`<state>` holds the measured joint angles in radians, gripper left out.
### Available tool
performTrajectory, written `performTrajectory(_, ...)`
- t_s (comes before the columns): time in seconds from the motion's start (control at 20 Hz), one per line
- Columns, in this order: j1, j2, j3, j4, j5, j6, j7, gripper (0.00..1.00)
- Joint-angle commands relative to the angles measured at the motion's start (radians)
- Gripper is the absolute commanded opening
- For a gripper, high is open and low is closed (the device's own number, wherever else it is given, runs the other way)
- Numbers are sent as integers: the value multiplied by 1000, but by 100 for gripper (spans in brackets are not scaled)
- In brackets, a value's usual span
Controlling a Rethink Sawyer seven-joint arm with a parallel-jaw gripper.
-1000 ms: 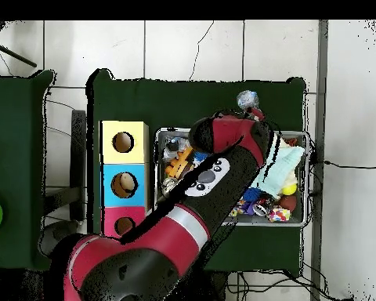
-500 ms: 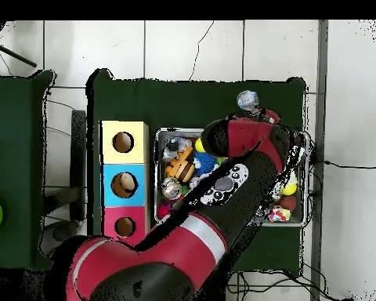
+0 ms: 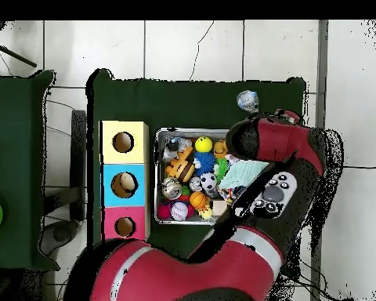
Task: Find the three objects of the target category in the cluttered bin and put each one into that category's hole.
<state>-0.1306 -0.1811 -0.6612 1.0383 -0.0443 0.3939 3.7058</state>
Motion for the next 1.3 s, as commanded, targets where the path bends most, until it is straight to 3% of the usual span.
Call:
performTrajectory(0.05, -81, -190, 301, 188, -141, -44, -434, 0)
performTrajectory(0.15, -102, -195, 332, 205, -173, -97, -454, 0)
performTrajectory(0.3, -158, -222, 418, 220, -220, -120, -555, 0)
performTrajectory(0.55, -204, -250, 511, 223, -265, -58, -670, 0)
performTrajectory(0.7, -268, -262, 613, 231, -275, 3, -779, 0)
performTrajectory(1.05, -423, -242, 851, 259, -191, 160, -903, 0)
performTrajectory(1.3, -472, -203, 935, 212, -149, 248, -941, 0)
